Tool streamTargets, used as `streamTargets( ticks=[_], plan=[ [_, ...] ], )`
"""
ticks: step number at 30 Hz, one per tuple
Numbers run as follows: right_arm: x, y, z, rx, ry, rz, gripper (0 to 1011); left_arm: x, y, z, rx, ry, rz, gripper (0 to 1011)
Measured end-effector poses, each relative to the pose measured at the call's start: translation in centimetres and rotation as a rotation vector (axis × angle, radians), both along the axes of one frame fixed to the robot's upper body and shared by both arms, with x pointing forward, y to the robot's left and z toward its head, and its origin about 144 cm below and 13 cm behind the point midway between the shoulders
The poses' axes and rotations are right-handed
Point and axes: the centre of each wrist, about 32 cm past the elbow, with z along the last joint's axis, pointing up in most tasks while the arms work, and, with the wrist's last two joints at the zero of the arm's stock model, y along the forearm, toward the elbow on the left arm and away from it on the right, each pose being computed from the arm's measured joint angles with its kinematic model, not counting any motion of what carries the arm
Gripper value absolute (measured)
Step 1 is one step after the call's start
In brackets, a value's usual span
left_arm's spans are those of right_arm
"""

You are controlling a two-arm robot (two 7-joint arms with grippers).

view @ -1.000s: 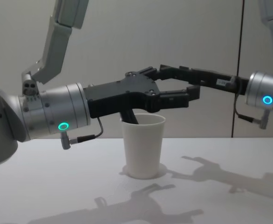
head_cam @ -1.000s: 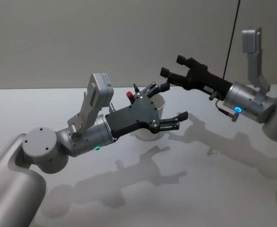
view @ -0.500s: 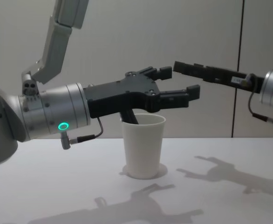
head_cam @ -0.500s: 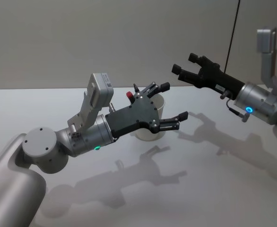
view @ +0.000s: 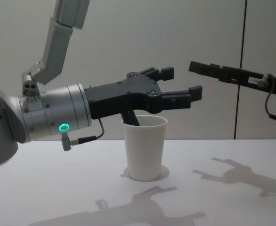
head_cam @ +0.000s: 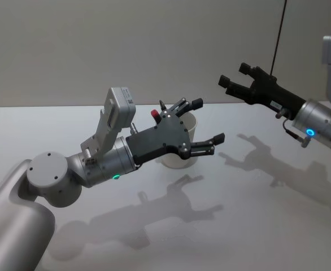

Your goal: Place the pen into the pen holder.

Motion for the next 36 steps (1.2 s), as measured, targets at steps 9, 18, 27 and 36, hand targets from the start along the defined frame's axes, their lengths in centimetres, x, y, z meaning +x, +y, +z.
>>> streamTargets(
  ticks=[9, 18, 27, 36],
  plan=[
    [-0.3, -0.5, 0.0, 0.001, 0.001, -0.014, 1002, 0.0, 0.0, 0.0, 0.0, 0.0, 0.0, 1001],
    [-0.4, -0.8, 0.0, 0.002, 0.002, -0.023, 1001, 0.0, 0.0, 0.0, 0.0, 0.0, 0.0, 1001],
    [-0.4, -0.8, 0.0, 0.002, 0.002, -0.022, 1001, -0.3, 0.0, -0.1, -0.003, 0.006, 0.021, 1001],
    [-0.4, -0.8, 0.0, 0.002, 0.002, -0.022, 1002, -1.5, -0.2, -0.5, -0.007, 0.029, 0.102, 1001]
  ],
)
